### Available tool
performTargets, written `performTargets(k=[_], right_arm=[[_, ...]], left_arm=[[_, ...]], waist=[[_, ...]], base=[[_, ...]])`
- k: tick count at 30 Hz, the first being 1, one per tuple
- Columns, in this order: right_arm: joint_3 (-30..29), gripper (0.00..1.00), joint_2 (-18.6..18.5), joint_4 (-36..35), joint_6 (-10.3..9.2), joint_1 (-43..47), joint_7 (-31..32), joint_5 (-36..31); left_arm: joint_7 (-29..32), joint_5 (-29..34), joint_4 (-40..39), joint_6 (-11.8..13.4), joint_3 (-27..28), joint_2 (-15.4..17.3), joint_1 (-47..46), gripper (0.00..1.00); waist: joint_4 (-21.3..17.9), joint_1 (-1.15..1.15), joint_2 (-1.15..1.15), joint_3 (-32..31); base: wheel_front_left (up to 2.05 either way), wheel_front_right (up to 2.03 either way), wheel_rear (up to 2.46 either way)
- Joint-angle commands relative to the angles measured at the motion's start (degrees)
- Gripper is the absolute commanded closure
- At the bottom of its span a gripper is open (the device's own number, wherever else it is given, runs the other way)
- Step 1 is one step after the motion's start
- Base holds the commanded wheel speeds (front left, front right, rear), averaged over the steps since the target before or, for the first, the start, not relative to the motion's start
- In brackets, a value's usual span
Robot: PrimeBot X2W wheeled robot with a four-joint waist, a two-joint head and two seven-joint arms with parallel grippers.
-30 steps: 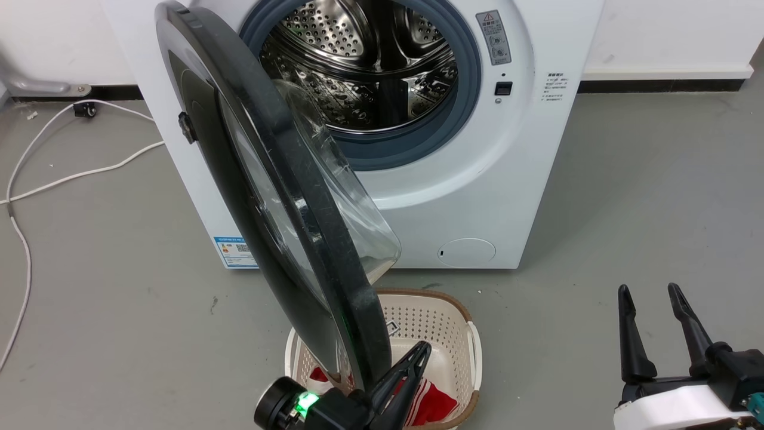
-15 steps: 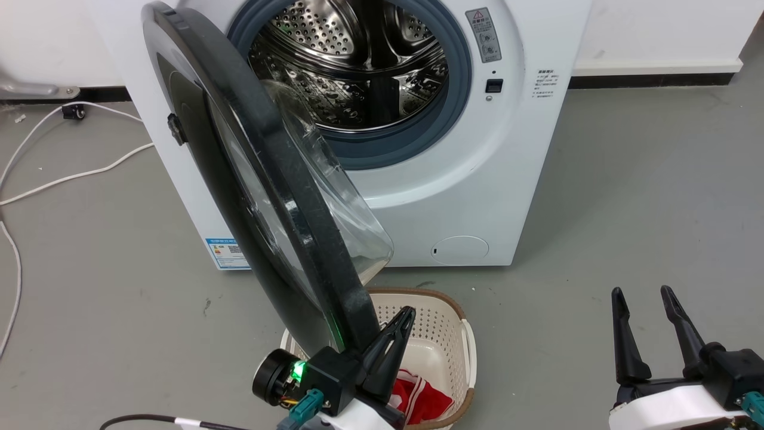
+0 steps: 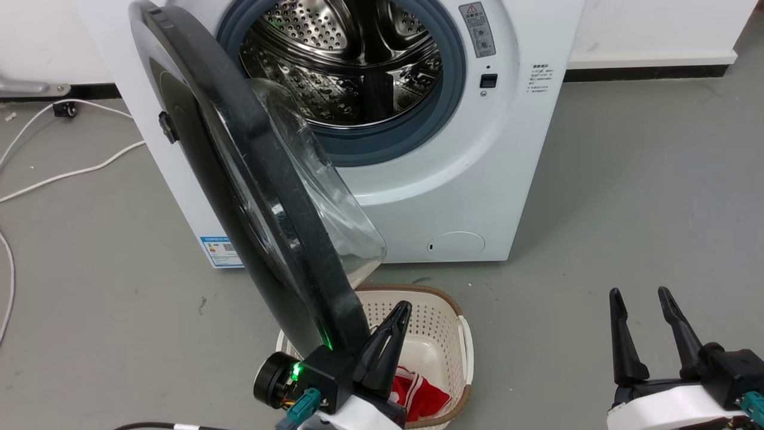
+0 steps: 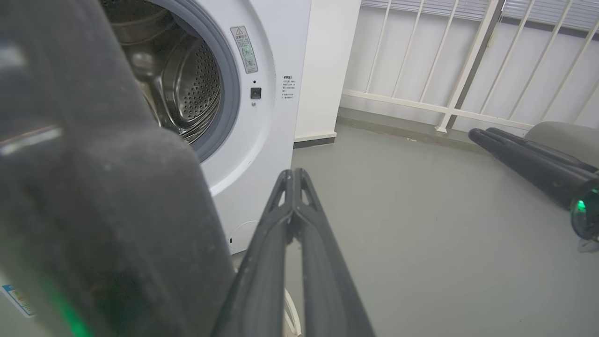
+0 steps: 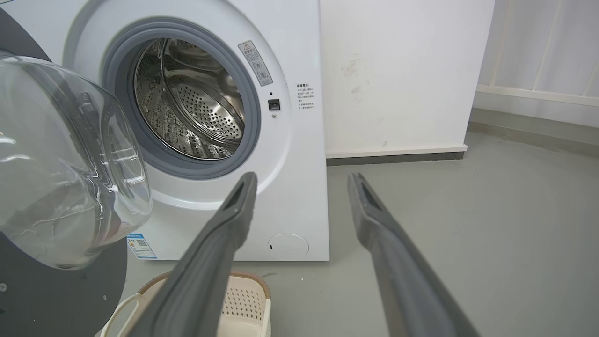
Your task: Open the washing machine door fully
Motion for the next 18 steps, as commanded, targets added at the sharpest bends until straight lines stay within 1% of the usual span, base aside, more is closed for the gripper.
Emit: performTargets(k=[1,9,18], right_arm=[[0.1,0.0,0.1,0.0,-0.04,-0.1,0.1,0.1],[0.0,0.0,0.1,0.0,-0.04,-0.2,0.1,0.2],[-0.6,0.0,0.1,-0.5,-0.04,0.3,0.2,0.3]], left_arm=[[-0.2,-0.1,0.2,1.1,2.0,1.2,0.2,1.0],[-0.4,-0.3,-3.6,3.8,3.1,2.6,4.4,1.0],[0.0,-1.1,-9.4,6.9,4.7,4.0,11.2,1.0]], waist=[[0.1,0.0,0.0,0.0],[1.5,0.0,0.0,0.3],[5.6,0.0,0.0,0.5]], base=[[0.0,0.0,0.0],[0.0,0.0,0.0],[0.0,0.0,0.0]])
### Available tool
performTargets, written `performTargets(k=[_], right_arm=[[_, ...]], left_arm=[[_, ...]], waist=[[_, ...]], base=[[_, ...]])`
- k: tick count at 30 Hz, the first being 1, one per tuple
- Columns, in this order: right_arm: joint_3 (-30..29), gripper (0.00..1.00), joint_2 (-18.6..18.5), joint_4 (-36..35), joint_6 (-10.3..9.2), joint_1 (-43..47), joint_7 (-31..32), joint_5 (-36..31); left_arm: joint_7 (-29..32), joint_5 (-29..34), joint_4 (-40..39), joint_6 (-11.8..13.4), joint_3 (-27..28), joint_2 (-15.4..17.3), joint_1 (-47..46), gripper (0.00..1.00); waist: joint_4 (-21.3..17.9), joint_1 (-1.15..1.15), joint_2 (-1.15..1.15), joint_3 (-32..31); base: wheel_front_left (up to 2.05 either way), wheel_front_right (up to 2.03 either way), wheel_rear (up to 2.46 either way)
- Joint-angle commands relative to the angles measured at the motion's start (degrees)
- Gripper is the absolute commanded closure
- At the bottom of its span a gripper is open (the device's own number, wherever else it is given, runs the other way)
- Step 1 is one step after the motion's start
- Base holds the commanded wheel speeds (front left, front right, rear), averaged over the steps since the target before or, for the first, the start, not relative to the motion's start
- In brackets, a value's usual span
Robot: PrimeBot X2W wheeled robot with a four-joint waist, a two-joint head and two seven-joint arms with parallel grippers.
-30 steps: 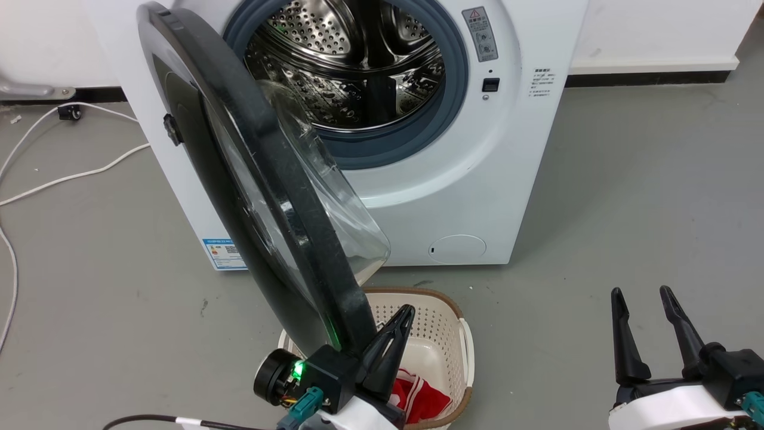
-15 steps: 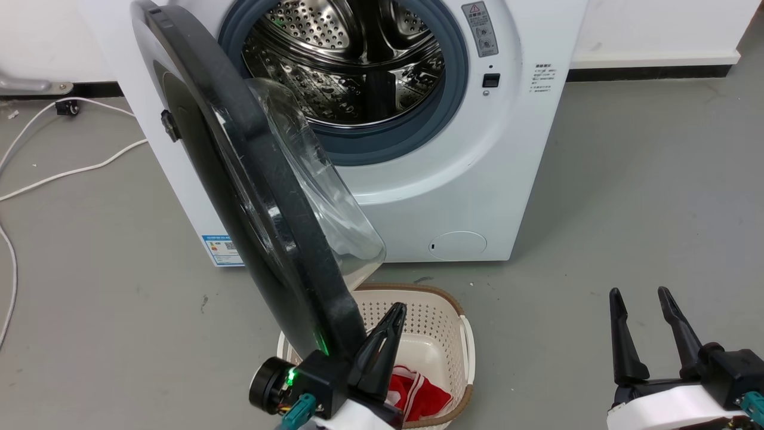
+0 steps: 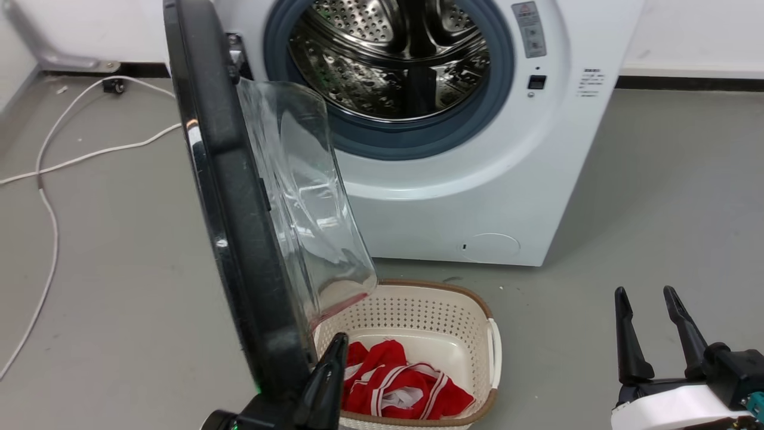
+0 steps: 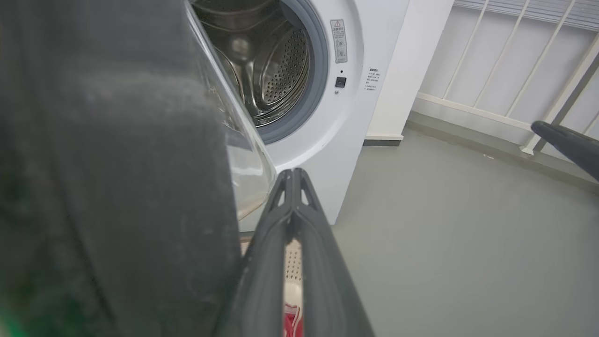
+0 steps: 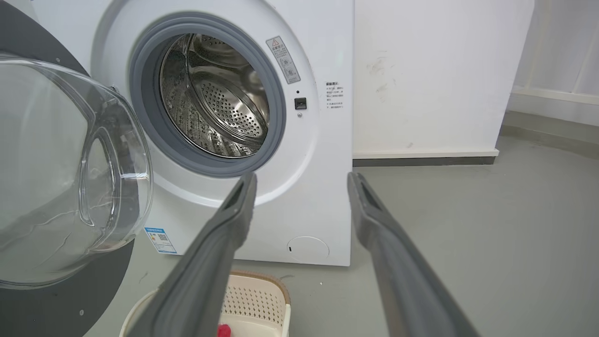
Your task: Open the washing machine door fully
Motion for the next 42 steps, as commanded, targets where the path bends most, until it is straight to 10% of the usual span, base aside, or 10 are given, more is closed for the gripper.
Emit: performTargets(k=[1,17,42], right_arm=[[-0.2,0.0,0.1,-0.2,-0.04,0.4,0.2,0.0],[-0.8,0.0,0.1,-0.5,-0.04,-0.1,0.7,-0.2],[-0.7,0.0,0.1,-0.5,-0.04,-3.2,0.8,-0.5]], left_arm=[[0.0,-0.2,-0.2,0.8,1.1,0.6,0.9,1.0],[-1.2,-2.3,-3.3,5.1,7.4,3.1,4.4,1.0],[-3.8,-9.8,9.2,4.6,28.2,12.9,-6.2,1.0]], waist=[[1.2,0.0,0.0,-0.1],[9.9,0.0,0.0,0.2],[9.6,0.0,0.0,5.3]], base=[[0.0,0.0,0.0],[0.0,0.0,0.0],[0.0,0.0,0.0]])
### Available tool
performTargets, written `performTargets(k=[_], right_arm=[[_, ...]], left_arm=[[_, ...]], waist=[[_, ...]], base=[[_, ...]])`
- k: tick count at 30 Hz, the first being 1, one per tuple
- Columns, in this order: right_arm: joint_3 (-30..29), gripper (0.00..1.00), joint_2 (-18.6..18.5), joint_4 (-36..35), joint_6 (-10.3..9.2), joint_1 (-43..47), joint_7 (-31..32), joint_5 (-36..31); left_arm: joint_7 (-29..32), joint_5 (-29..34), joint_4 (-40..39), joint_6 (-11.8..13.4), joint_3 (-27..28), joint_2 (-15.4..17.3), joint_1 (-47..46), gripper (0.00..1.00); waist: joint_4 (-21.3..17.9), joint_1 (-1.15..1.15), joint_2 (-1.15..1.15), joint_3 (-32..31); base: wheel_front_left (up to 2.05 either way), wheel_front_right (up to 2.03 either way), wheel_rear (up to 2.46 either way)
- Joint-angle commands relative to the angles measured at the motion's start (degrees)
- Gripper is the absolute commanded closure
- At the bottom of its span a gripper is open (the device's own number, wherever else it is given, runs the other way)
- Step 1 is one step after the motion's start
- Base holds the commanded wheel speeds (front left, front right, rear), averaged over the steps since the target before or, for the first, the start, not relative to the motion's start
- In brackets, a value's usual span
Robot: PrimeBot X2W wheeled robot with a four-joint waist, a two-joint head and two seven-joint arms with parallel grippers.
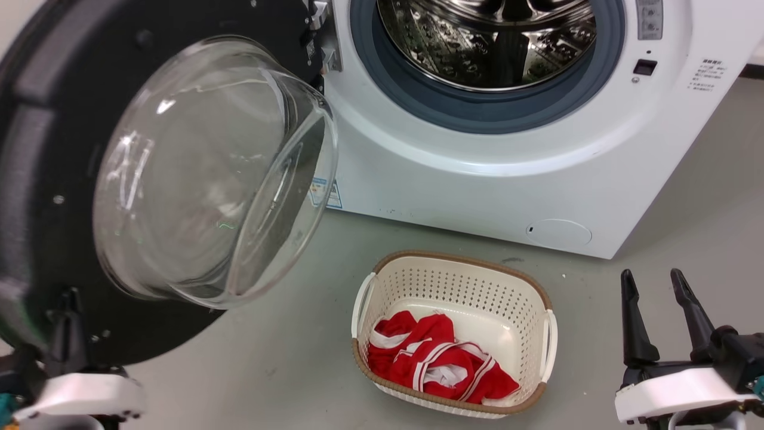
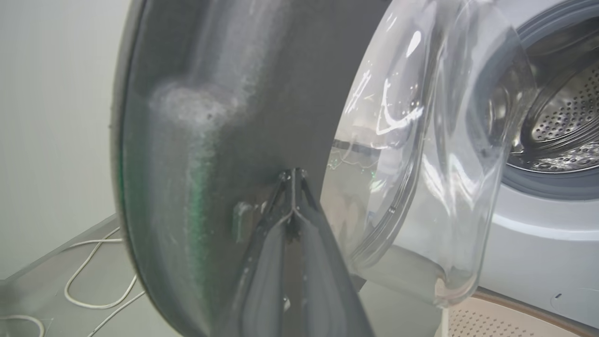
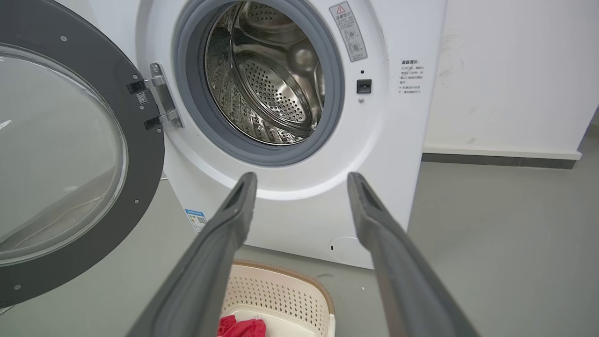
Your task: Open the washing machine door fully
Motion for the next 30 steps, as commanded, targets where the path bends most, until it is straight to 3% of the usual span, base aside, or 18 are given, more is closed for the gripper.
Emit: performTargets(k=[1,13,23,30], right_arm=[[0.1,0.0,0.1,-0.4,-0.04,-1.3,0.1,-0.6],[0.2,0.0,0.1,-2.3,-0.04,-3.3,1.0,-2.0],[0.1,0.0,0.1,-3.2,-0.04,-4.3,1.6,-2.9],[0.2,0.0,0.1,-2.8,-0.04,-4.7,1.7,-2.7]], left_arm=[[-0.3,-0.3,1.5,0.0,1.9,1.3,-1.5,1.0],[-0.3,-1.4,11.6,-4.1,13.1,5.3,-8.0,1.0],[-0.3,0.6,17.5,-7.3,18.2,7.0,-13.1,1.0],[-0.3,3.4,19.1,-8.8,19.3,6.3,-15.1,1.0]], waist=[[-0.1,0.0,0.0,1.0],[-0.9,0.0,0.0,5.4],[-1.1,0.0,0.0,7.6],[-1.1,0.0,0.0,7.6]], base=[[0.0,0.0,0.0],[0.0,0.0,0.0],[0.0,0.0,0.0],[0.0,0.0,0.0]])
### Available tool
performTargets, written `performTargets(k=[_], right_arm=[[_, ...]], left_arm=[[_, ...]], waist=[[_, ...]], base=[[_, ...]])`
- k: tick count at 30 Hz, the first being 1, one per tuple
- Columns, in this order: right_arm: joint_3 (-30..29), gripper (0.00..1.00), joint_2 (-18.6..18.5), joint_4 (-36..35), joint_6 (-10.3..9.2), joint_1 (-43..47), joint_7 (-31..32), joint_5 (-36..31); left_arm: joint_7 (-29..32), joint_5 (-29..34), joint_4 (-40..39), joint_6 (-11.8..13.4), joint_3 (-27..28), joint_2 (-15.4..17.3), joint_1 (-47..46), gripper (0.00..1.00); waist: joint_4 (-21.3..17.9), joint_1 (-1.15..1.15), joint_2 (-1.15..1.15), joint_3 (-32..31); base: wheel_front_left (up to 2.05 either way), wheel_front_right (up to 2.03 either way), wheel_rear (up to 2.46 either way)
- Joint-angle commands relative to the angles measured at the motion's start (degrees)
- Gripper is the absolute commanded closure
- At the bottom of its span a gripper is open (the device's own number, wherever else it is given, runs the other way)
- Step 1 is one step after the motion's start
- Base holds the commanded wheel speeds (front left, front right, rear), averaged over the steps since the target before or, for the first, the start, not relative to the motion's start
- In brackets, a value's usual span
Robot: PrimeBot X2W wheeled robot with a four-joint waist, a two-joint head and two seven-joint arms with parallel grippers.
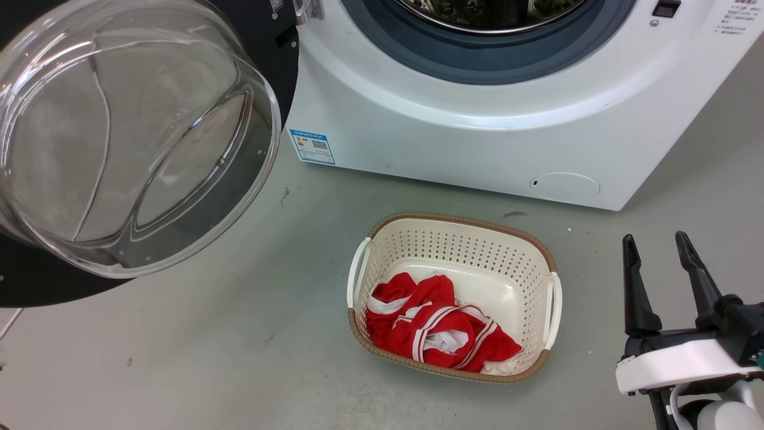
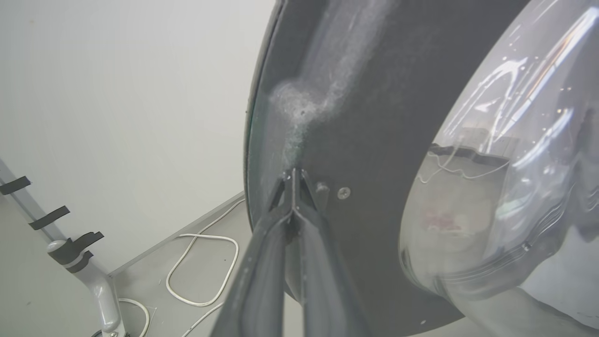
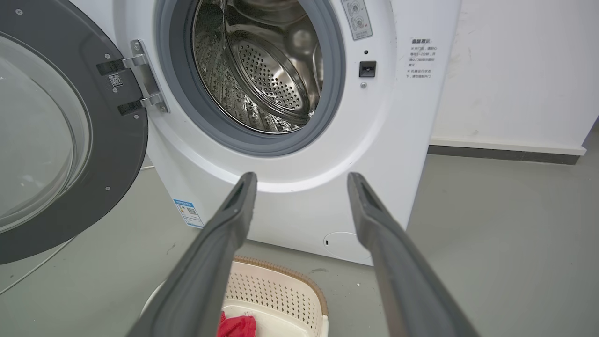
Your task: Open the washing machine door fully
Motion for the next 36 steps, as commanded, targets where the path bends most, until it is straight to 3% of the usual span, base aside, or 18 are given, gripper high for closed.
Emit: performTargets(k=[1,12,17,25,26,28,36], right_arm=[[0.1,0.0,0.1,0.2,-0.04,-0.6,-0.1,0.2],[0.3,0.0,0.1,2.7,-0.04,1.3,-1.4,2.0],[0.8,0.0,0.1,3.2,-0.04,2.4,-1.5,2.3],[1.3,0.0,0.1,3.4,-0.04,3.3,-1.3,2.5],[1.4,0.0,0.1,3.4,-0.04,3.4,-1.2,2.4],[1.5,0.0,0.1,3.4,-0.04,3.2,-1.1,2.3],[2.1,0.0,0.1,2.9,-0.04,2.7,-0.5,1.6]], left_arm=[[-0.1,0.6,0.0,-0.3,0.3,-0.1,-0.5,1.0],[-0.1,6.0,-7.2,-0.8,1.0,-4.9,6.7,1.0],[-0.1,8.1,-14.2,0.4,-0.9,-11.1,12.6,1.0],[-0.1,9.6,-18.3,-1.3,-6.5,-17.3,16.6,1.0],[-0.1,9.7,-18.6,-1.5,-7.2,-18.1,16.7,0.74],[-0.1,10.0,-19.3,-1.9,-8.2,-18.6,16.3,0.0],[-0.1,12.0,-20.6,-3.7,-11.5,-19.1,13.8,0.0]], waist=[[0.0,-0.01,0.0,-0.3],[0.2,-0.01,0.0,-5.8],[0.1,-0.01,0.0,-7.9],[-1.4,-0.01,0.0,-9.9],[-1.6,-0.01,0.0,-10.1],[-2.3,-0.01,0.0,-10.4],[-5.2,-0.01,0.0,-11.2]], base=[[0.0,0.0,0.0],[0.0,0.0,0.0],[0.0,0.0,0.0],[0.0,0.0,0.0],[0.0,0.0,0.0],[0.0,0.0,0.0],[0.0,0.0,0.0]])
